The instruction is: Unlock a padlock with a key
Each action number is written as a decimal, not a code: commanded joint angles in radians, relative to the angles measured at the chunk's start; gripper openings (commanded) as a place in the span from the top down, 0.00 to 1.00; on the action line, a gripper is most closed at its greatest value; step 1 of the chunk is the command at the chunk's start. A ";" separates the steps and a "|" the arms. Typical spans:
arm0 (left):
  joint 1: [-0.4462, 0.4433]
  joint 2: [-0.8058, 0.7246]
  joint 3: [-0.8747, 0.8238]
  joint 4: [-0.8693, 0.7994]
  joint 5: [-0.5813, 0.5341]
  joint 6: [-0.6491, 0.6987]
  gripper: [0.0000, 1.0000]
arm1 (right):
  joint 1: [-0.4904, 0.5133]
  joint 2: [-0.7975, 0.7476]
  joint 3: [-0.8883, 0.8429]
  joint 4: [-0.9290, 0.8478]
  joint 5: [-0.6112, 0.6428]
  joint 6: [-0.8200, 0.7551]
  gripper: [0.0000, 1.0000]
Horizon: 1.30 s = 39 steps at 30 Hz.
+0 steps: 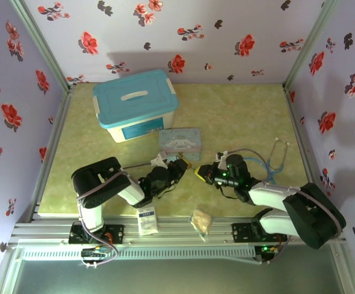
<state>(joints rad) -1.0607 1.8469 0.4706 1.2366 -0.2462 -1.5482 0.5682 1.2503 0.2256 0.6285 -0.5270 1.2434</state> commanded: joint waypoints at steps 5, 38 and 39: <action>-0.029 -0.018 0.043 0.080 0.107 0.048 1.00 | -0.013 0.062 -0.004 0.249 -0.042 0.132 1.00; -0.033 -0.025 0.070 0.078 0.167 0.066 1.00 | -0.052 0.292 0.038 0.562 -0.125 0.196 1.00; -0.032 -0.018 0.067 0.078 0.166 0.054 1.00 | -0.041 0.256 0.049 0.464 -0.099 0.149 1.00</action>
<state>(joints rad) -1.0485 1.8324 0.5007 1.2304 -0.2367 -1.4864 0.4976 1.5692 0.1959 1.1728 -0.7143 1.4761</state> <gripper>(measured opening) 0.137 0.047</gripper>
